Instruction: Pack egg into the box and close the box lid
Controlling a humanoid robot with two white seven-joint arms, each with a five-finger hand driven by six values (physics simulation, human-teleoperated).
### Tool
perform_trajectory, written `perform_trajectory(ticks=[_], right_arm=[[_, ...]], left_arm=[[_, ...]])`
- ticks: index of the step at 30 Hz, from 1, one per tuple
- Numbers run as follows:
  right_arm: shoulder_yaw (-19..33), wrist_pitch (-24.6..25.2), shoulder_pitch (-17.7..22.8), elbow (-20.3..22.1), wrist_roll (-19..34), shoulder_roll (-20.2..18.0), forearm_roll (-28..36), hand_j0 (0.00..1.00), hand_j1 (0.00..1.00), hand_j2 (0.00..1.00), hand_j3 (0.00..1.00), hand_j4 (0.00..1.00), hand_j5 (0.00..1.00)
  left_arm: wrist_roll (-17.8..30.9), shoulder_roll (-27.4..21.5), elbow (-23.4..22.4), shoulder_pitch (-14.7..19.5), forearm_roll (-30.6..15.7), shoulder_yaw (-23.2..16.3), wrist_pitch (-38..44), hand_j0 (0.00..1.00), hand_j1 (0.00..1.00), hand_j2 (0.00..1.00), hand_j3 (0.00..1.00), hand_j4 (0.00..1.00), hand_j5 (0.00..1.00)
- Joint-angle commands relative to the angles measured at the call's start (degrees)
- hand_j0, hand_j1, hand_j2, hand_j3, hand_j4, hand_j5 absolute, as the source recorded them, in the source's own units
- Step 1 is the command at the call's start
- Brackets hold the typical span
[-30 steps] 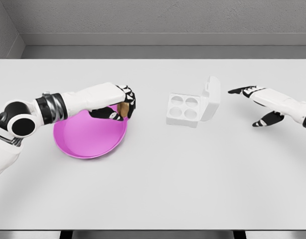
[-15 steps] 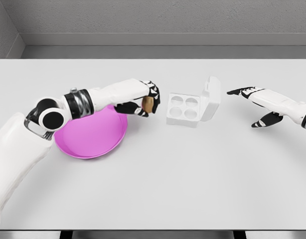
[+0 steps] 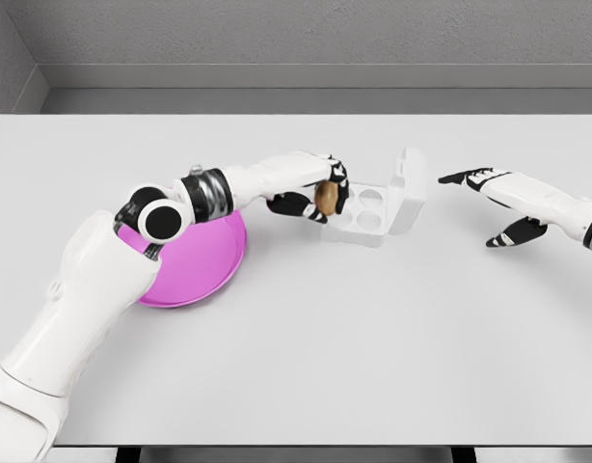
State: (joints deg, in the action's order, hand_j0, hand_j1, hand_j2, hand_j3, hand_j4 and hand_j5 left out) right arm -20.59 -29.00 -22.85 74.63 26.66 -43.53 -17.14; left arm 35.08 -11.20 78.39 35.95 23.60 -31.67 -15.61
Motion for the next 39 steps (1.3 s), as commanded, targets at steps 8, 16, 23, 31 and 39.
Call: perform_trajectory(ticks=[8,16,23,31,39], right_arm=[[0.02,0.00,0.00,0.07,-0.11,-0.07,0.35,1.00,1.00,1.00,1.00,1.00,1.00],[-0.07,0.00,0.00,0.07,-0.11,-0.07,0.26,1.00,1.00,1.00,1.00,1.00,1.00],[-0.07,-0.09,0.00,0.16,-0.11,-0.07,0.18,1.00,1.00,1.00,1.00,1.00,1.00],[-0.07,0.00,0.00,0.16,-0.02,-0.07,0.44,1.00,1.00,1.00,1.00,1.00,1.00],[-0.07,-0.09,0.00,0.34,-0.02,-0.07,0.35,1.00,1.00,1.00,1.00,1.00,1.00]], left_arm=[[-0.08,3.99,-5.44,2.11,0.75,0.03,-0.04,0.28,0.28,0.28,0.28,0.28,0.28],[-0.08,6.54,-10.63,4.22,0.92,0.03,-0.13,0.29,0.29,0.29,0.29,0.29,0.29],[-0.08,8.73,-13.09,5.01,2.41,0.03,-0.13,0.30,0.30,0.30,0.30,0.30,0.30],[-0.08,10.40,-16.17,6.06,2.94,0.03,-0.13,0.30,0.30,0.30,0.30,0.30,0.30],[-0.08,10.93,-17.49,6.42,3.21,0.12,-0.22,0.50,0.50,0.50,0.50,0.50,0.50]])
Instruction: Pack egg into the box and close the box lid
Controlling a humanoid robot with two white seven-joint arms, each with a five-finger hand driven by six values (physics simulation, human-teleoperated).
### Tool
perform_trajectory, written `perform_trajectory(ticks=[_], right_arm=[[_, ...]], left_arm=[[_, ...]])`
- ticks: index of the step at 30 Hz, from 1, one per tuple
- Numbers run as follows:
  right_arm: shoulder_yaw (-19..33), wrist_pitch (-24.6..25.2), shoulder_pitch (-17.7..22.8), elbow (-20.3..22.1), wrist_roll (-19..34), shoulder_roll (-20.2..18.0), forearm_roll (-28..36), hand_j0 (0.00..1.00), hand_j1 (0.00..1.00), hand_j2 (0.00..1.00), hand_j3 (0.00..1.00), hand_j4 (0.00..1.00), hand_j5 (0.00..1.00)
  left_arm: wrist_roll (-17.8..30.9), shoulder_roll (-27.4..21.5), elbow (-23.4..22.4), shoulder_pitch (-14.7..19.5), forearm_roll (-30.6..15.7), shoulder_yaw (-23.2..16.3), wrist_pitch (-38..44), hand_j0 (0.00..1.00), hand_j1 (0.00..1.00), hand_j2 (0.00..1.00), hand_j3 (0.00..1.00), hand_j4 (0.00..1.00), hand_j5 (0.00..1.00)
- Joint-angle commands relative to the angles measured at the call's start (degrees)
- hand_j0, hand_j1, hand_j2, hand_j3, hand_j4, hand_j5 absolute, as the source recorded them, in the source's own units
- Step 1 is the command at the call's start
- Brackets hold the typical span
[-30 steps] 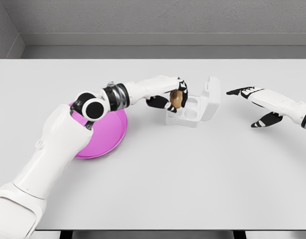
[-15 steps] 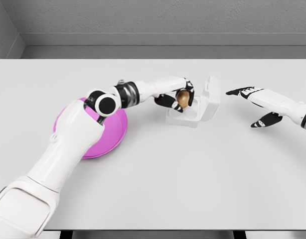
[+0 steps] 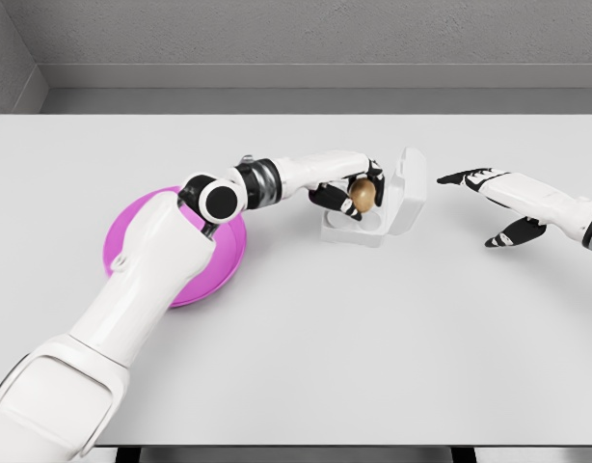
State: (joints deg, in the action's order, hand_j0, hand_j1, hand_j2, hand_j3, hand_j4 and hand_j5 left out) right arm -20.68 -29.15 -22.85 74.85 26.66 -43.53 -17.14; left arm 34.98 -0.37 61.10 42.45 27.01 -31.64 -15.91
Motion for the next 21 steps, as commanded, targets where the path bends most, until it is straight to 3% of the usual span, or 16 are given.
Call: perform_trajectory(ticks=[1,6,21], right_arm=[[0.02,0.06,0.00,0.03,-0.02,-0.06,0.35,1.00,1.00,1.00,1.00,1.00,1.00],[0.02,0.06,0.00,0.12,-0.02,-0.15,0.26,1.00,1.00,1.00,1.00,1.00,1.00],[0.02,0.06,0.00,0.21,-0.02,-0.15,0.17,1.00,1.00,1.00,1.00,1.00,1.00]], left_arm=[[0.02,0.02,-0.19,-0.09,-0.02,0.27,0.09,0.53,0.53,0.53,0.53,0.53,0.53],[0.02,-0.24,-0.19,-0.09,-0.02,0.53,0.18,0.65,0.65,0.65,0.65,0.65,0.65],[0.02,-0.51,-0.10,-0.09,0.06,0.62,0.18,0.78,0.78,0.78,0.78,0.78,0.78]])
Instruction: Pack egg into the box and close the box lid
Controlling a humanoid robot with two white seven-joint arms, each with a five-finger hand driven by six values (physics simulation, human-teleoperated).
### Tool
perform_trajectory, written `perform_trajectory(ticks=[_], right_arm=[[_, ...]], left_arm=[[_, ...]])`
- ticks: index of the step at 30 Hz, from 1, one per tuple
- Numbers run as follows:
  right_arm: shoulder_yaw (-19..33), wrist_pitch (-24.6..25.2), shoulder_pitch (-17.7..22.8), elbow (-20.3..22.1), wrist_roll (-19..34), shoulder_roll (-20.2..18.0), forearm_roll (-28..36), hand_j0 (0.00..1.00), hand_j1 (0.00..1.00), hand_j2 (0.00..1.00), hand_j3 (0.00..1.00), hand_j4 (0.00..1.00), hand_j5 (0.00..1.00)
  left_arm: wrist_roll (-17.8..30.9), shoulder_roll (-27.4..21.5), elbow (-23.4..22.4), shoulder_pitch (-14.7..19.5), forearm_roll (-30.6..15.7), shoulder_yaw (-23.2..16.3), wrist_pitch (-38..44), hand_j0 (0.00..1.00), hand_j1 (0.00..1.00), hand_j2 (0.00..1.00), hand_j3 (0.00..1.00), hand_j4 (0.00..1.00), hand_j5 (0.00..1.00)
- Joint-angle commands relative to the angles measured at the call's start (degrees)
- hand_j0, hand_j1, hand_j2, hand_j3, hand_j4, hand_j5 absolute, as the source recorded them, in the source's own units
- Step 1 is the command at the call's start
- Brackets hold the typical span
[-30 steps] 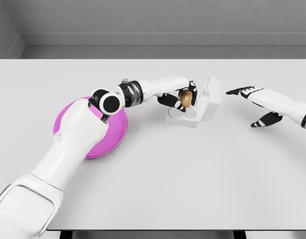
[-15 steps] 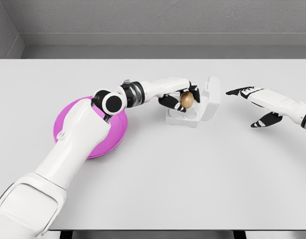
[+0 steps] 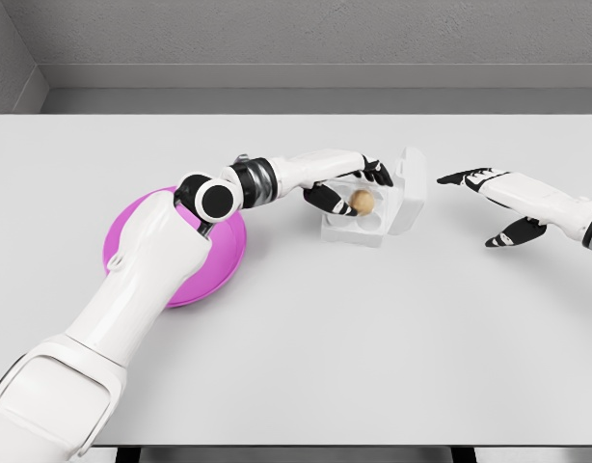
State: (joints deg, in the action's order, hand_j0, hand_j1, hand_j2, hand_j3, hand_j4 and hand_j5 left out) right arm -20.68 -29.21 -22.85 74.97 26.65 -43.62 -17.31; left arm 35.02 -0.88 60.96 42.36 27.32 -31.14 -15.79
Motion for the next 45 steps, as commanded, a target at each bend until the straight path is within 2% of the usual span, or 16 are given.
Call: perform_trajectory(ticks=[1,6,9,11,13,15,18,20,23,27,29,30,32,34,40,45], right_arm=[[0.02,0.12,0.00,0.09,-0.02,-0.07,0.35,1.00,1.00,1.00,1.00,1.00,1.00],[0.02,0.03,0.09,0.09,-0.02,-0.07,0.44,1.00,1.00,1.00,1.00,1.00,1.00],[0.02,0.03,0.09,0.17,-0.02,-0.07,0.44,1.00,1.00,1.00,1.00,1.00,1.00],[0.02,0.03,0.09,0.17,-0.02,-0.07,0.44,1.00,1.00,1.00,1.00,1.00,1.00],[0.02,0.03,0.09,0.17,-0.02,-0.07,0.44,1.00,1.00,1.00,1.00,1.00,1.00],[0.02,-0.06,0.00,0.17,-0.02,-0.07,0.35,1.00,1.00,1.00,1.00,1.00,1.00],[-0.59,0.03,0.09,2.02,-0.02,0.02,0.26,1.00,1.00,1.00,1.00,1.00,1.00],[-1.38,0.03,0.00,2.20,-0.02,0.11,0.35,1.00,1.00,1.00,1.00,1.00,1.00],[-1.91,0.03,0.00,3.78,-0.02,0.02,0.35,1.00,1.00,1.00,1.00,1.00,1.00],[-2.26,-0.58,0.26,5.71,-0.02,0.02,0.35,1.00,1.00,1.00,1.00,1.00,1.00],[-2.26,-0.76,0.26,6.33,-0.11,0.02,0.35,1.00,1.00,1.00,1.00,1.00,1.00],[-2.26,-1.99,0.26,6.33,-0.02,0.02,0.35,1.00,1.00,1.00,1.00,1.00,1.00],[-2.26,-4.10,0.26,6.33,-0.11,0.11,0.44,1.00,1.00,1.00,1.00,1.00,1.00],[-2.53,-4.72,0.35,9.14,-0.11,0.20,0.35,1.00,1.00,1.00,1.00,1.00,1.00],[-5.08,-4.72,0.44,15.82,-0.11,4.68,0.17,1.00,1.00,1.00,1.00,1.00,1.00],[-0.51,-4.10,-0.09,12.13,-0.11,4.24,0.35,1.00,1.00,1.00,1.00,1.00,1.00]], left_arm=[[-0.02,-0.09,0.03,0.00,-0.24,0.11,0.06,0.78,0.78,0.78,0.78,0.78,0.78],[-0.02,-0.61,0.03,0.09,-0.33,0.29,0.06,0.81,0.81,0.81,0.81,0.81,0.81],[-0.02,-1.49,0.47,0.26,-0.33,0.38,0.15,0.98,0.98,0.98,0.98,0.98,0.98],[-0.02,-4.56,2.32,-0.26,-0.51,1.26,-0.12,1.00,1.00,1.00,1.00,1.00,1.00],[-0.02,-8.17,7.14,-0.97,-1.39,3.54,-0.56,1.00,1.00,1.00,1.00,1.00,1.00],[-0.02,-13.44,17.25,-3.69,-3.31,7.40,-0.56,1.00,1.00,1.00,1.00,1.00,1.00],[-0.02,-25.66,30.00,-5.89,-17.11,11.36,-0.64,1.00,1.00,1.00,1.00,1.00,1.00],[-0.02,-30.67,33.69,-10.63,-22.48,16.19,-3.98,1.00,1.00,1.00,1.00,1.00,1.00],[-0.02,-35.85,33.70,-16.87,-26.52,20.59,-18.92,1.00,1.00,1.00,1.00,1.00,1.00],[-0.02,-37.18,31.15,-26.10,-25.73,30.52,-19.21,1.00,1.00,1.00,1.00,1.00,1.00],[-0.02,-37.18,24.56,-29.27,-25.65,32.98,-19.21,1.00,1.00,1.00,1.00,1.00,1.00],[-0.02,-37.18,19.38,-29.27,-25.73,33.95,-19.21,1.00,1.00,1.00,1.00,1.00,1.00],[-0.02,-35.51,15.68,-31.02,-25.29,34.74,-19.21,1.00,1.00,1.00,1.00,1.00,1.00],[-0.02,-35.07,16.12,-31.46,-18.09,35.01,-19.21,1.00,1.00,1.00,1.00,1.00,1.00],[-0.02,-34.45,15.94,-31.46,-17.56,35.18,-19.21,1.00,1.00,1.00,1.00,1.00,1.00],[-0.02,-34.45,16.03,-31.46,-17.56,35.18,-19.21,1.00,1.00,1.00,1.00,1.00,1.00]])
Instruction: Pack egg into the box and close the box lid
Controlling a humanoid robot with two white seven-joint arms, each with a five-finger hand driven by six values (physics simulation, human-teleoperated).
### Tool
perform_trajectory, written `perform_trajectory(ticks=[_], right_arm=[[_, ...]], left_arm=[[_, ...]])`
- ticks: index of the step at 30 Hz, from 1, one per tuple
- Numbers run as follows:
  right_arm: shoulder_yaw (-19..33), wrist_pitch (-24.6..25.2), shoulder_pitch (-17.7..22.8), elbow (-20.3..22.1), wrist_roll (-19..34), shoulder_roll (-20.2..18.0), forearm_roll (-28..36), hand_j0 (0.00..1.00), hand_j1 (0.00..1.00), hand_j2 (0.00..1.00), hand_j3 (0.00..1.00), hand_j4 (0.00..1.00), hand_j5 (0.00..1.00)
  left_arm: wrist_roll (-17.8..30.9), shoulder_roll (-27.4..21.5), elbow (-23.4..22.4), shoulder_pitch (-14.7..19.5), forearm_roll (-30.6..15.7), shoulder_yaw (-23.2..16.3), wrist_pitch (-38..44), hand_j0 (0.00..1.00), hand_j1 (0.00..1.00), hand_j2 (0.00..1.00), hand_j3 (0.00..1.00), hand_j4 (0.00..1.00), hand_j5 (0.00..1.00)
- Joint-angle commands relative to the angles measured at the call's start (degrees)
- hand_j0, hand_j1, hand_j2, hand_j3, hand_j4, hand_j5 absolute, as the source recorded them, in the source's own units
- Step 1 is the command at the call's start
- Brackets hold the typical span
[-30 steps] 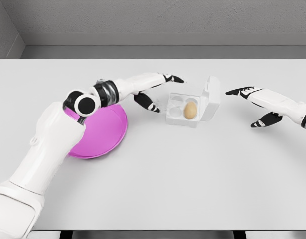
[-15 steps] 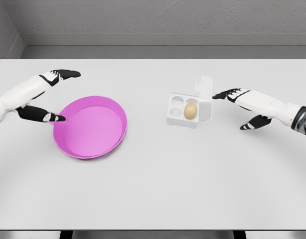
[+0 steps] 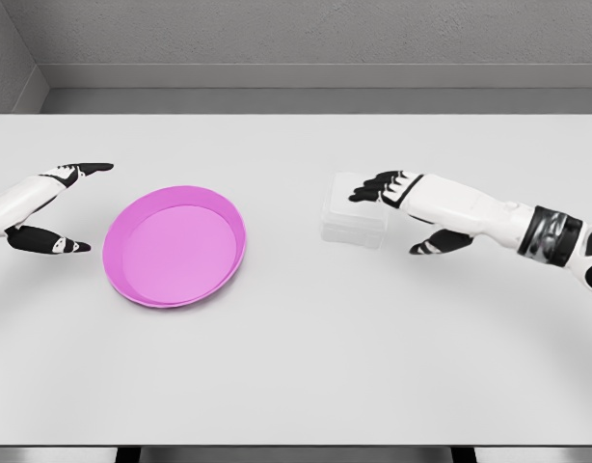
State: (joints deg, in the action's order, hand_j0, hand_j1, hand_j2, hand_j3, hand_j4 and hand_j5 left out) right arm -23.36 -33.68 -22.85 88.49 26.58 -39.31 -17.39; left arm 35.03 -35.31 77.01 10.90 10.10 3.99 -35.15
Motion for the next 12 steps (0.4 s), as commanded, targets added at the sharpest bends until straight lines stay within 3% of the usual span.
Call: perform_trajectory(ticks=[1,6,12], right_arm=[[4.28,0.37,0.00,-3.32,-0.04,-0.15,0.43,1.00,1.00,1.00,1.00,1.00,1.00],[6.31,0.46,-0.09,-8.06,-0.04,-5.95,0.52,1.00,1.00,1.00,1.00,1.00,1.00],[6.40,0.11,-0.09,-8.42,-0.04,-6.22,0.52,1.00,1.00,1.00,1.00,1.00,1.00]], left_arm=[[-0.03,-0.02,-0.02,0.00,-0.35,0.05,0.15,1.00,1.00,1.00,1.00,1.00,1.00],[-0.03,-0.02,-0.02,0.00,-0.35,0.05,0.15,1.00,1.00,1.00,1.00,1.00,1.00],[-0.03,-0.02,-0.11,0.00,-0.26,-0.03,0.15,1.00,1.00,1.00,1.00,1.00,1.00]])
